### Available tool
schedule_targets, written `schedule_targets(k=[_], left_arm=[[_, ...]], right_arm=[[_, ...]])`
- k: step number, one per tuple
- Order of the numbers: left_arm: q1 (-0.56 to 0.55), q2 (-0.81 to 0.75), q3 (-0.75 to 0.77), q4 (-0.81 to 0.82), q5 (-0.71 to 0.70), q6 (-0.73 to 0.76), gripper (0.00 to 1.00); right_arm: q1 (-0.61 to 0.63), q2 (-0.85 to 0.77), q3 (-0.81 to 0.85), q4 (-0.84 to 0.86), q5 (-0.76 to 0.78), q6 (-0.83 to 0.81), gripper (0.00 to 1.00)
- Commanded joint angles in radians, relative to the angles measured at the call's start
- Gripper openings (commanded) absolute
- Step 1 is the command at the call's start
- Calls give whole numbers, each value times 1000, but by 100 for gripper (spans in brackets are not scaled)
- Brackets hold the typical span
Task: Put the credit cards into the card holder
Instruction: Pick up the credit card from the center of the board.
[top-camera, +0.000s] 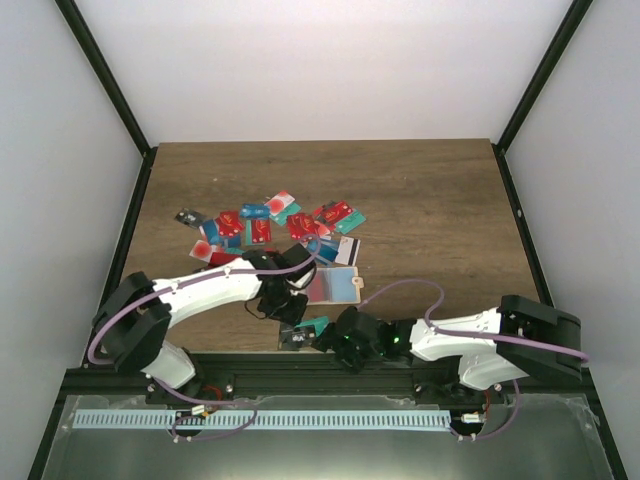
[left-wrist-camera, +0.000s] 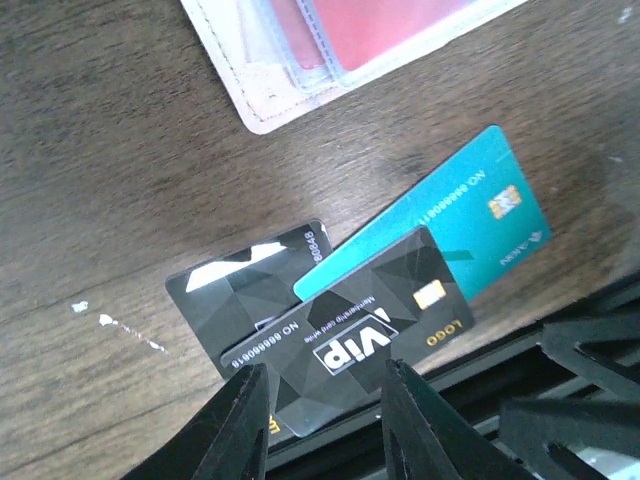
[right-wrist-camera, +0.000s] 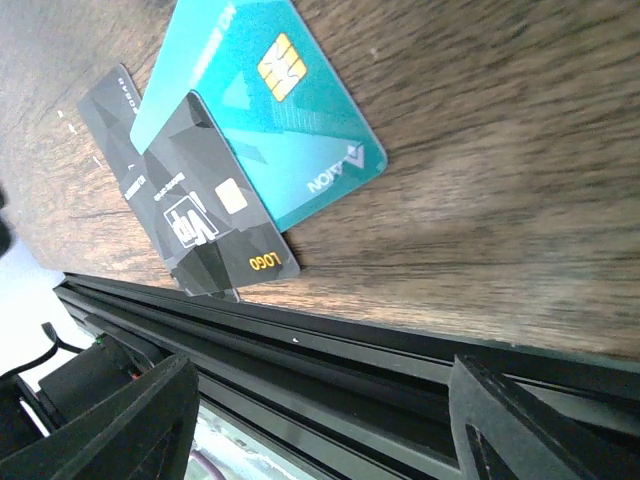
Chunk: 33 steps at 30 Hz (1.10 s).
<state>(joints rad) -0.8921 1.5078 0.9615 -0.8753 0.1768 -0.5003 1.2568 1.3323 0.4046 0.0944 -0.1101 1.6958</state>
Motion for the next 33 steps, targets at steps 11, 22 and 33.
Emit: schedule_targets(k=[11,22,33], left_arm=[[6,78,-96,97,39,58,35],[5,85,-123,135,26,77,35],[6,82,-106,130,10,97,41]], right_arm=[[19,5,-22,82,32,39,70],[25,46,-25,133,21,48,70],[30,55,-26,141,24,54,70]])
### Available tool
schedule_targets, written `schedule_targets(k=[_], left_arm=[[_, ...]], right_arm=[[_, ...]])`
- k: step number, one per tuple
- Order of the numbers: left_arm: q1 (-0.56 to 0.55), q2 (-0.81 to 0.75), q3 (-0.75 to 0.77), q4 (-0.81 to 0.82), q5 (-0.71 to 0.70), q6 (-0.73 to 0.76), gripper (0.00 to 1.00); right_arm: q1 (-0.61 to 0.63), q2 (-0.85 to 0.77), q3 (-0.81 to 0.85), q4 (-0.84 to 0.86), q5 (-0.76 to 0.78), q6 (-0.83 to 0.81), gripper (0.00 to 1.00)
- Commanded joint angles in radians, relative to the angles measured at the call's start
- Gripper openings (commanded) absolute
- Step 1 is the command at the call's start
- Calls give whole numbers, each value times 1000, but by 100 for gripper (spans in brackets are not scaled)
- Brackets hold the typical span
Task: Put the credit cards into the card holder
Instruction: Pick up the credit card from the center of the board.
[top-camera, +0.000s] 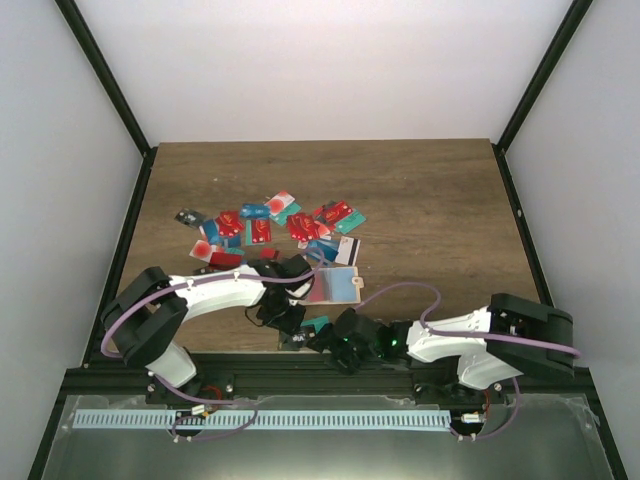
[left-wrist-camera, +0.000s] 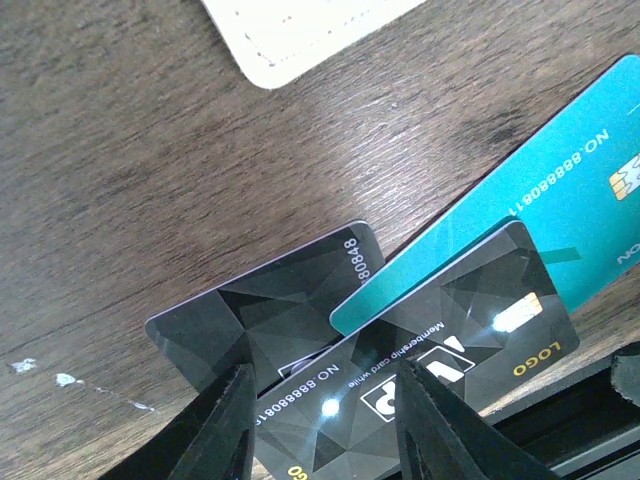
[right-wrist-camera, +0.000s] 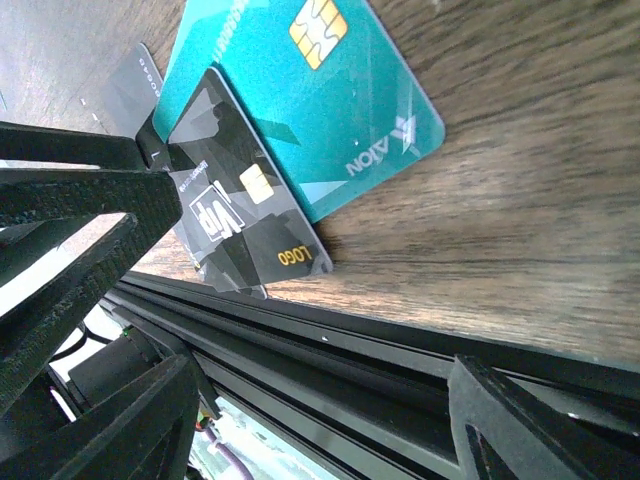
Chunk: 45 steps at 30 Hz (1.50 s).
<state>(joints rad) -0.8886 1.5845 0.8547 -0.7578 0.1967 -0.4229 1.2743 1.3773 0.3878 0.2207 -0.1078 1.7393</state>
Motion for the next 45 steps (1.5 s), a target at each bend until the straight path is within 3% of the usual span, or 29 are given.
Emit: schedule_targets(k=[1,20,45], left_arm=[[2,6,-3,14,-2,19,41],[-74,-41,-70,83,169,-49,41],[-82,-43,-114,171,281,-74,36]], right_arm=[[12,11,-10,19,23,11,70],[12,46,-86,200,86,66,67],[11,211,-133,502,58,98,36]])
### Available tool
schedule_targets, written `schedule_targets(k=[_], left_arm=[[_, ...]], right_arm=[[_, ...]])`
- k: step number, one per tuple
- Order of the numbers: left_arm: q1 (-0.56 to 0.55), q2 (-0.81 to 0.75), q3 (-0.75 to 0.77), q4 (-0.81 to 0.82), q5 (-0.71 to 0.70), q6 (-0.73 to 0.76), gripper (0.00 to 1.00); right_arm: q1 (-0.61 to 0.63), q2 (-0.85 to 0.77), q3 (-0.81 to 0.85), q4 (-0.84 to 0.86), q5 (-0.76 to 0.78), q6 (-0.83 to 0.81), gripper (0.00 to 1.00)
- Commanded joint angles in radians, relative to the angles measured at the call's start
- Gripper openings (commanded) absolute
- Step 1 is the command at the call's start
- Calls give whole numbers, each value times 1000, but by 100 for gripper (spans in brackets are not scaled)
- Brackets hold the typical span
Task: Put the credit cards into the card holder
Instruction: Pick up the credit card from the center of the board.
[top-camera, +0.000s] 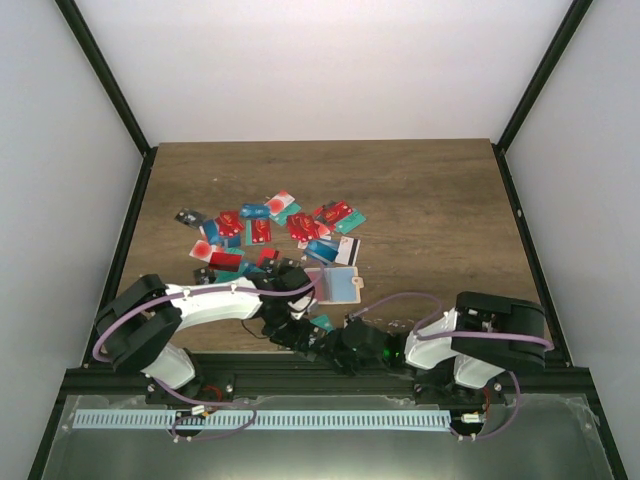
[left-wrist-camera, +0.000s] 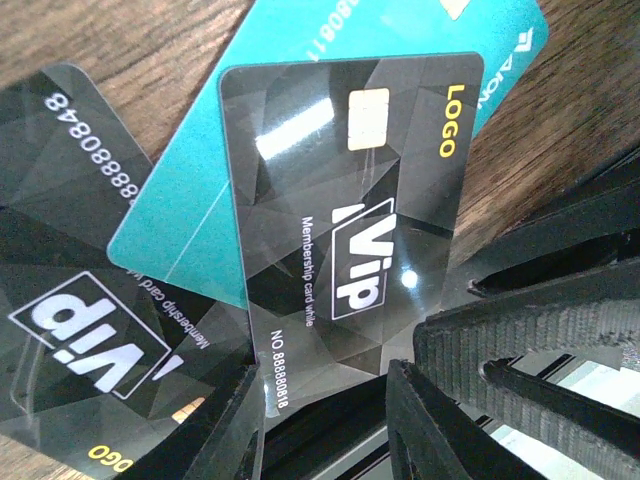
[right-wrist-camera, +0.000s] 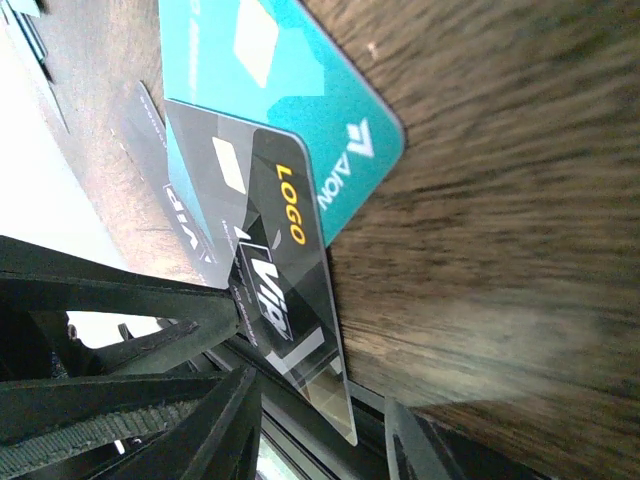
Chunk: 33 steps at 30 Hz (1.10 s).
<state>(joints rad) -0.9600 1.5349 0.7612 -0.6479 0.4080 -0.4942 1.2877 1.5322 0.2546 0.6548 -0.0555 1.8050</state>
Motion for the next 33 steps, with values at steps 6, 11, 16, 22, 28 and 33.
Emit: schedule_targets(k=[6,11,16,22,28,33], left_arm=[[-10,5,-32,77,90,-4,36],[-9,4,-42,88,100,-7,36],[-9,-6,-45,93,102,-14,36],[-9,-61,-8,26,44,-31,36],[2,-163,64,-94,-24,-52,36],[35,-242,140,-214,-93,-72,37]], right_arm=[[-4,80,0,102,-1,39,24],[-8,88,-3,122,-9,37,10],[-7,77,-10,122,-16,38,1],[-8,0,11,-1,-57,11,1],[-9,-106,113,-275,-113,-123,1],[-11,-186,195,-430,-126,-251,1]])
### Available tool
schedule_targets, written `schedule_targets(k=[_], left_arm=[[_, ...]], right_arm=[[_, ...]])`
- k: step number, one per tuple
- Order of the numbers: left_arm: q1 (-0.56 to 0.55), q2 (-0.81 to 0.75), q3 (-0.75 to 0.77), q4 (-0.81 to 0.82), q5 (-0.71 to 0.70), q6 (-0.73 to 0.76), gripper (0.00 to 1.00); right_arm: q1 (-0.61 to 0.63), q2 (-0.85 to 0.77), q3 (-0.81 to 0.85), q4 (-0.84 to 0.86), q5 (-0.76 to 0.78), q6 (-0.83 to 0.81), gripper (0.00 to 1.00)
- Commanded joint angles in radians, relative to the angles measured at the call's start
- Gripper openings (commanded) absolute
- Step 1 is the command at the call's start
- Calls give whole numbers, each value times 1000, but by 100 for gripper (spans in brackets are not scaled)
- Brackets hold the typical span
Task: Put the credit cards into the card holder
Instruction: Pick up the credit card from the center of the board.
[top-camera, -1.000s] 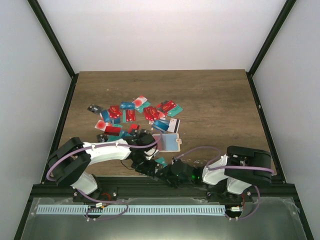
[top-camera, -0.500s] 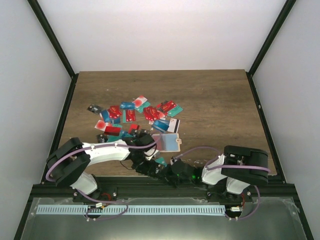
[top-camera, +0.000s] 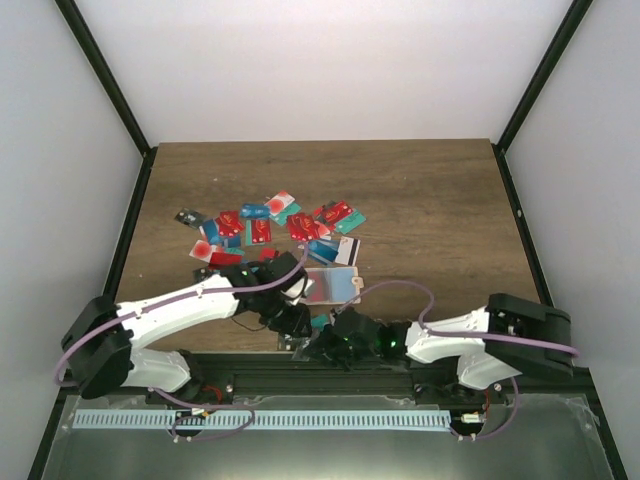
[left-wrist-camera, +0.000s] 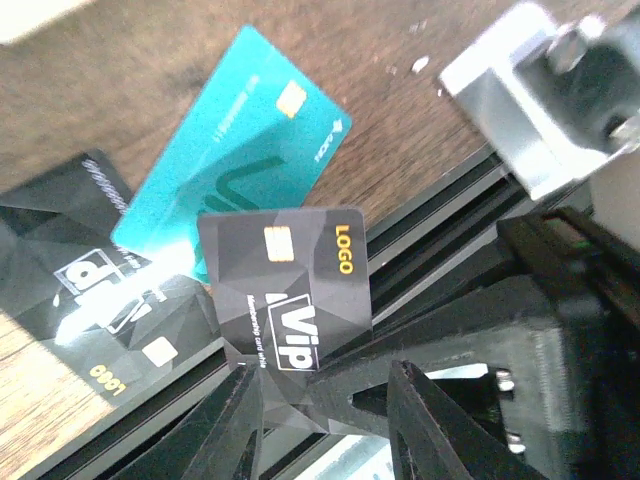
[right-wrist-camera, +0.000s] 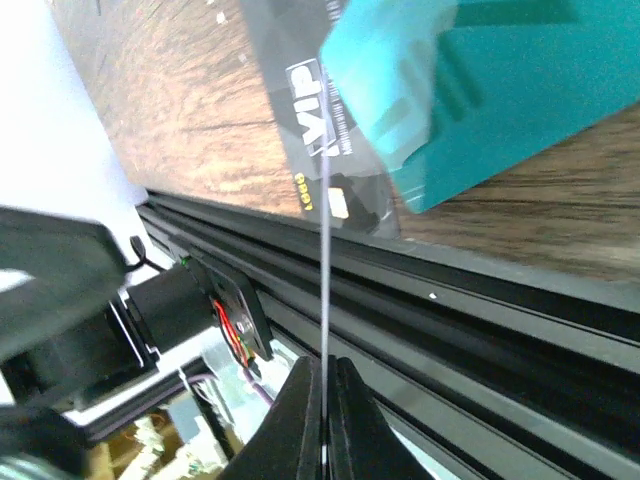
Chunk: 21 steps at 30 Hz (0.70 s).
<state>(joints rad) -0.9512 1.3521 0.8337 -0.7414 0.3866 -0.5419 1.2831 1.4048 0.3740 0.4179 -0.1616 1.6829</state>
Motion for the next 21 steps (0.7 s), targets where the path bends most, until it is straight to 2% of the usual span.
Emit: schedule_targets(k=[1,6,12,16,21], left_arm=[[37,-73,86,-149,-85,-27,37],[85,-133,197,-265,-143,-43,38],[138,-135,371,-389,-222,-52,40],[182,-121,481,-431,-254,-36,44],[222,-89,585,-420,-240,-19,47]], right_arm=[[-9,-74,108,-238,-18,-163,1],[-44,-115,299,-451,-23,-372,1],[-130,-182,456,-581,-66,-574,1],[-251,-242,504,-621,-187,-688,1],[-463,-284,553,-687,-376,-847,1]])
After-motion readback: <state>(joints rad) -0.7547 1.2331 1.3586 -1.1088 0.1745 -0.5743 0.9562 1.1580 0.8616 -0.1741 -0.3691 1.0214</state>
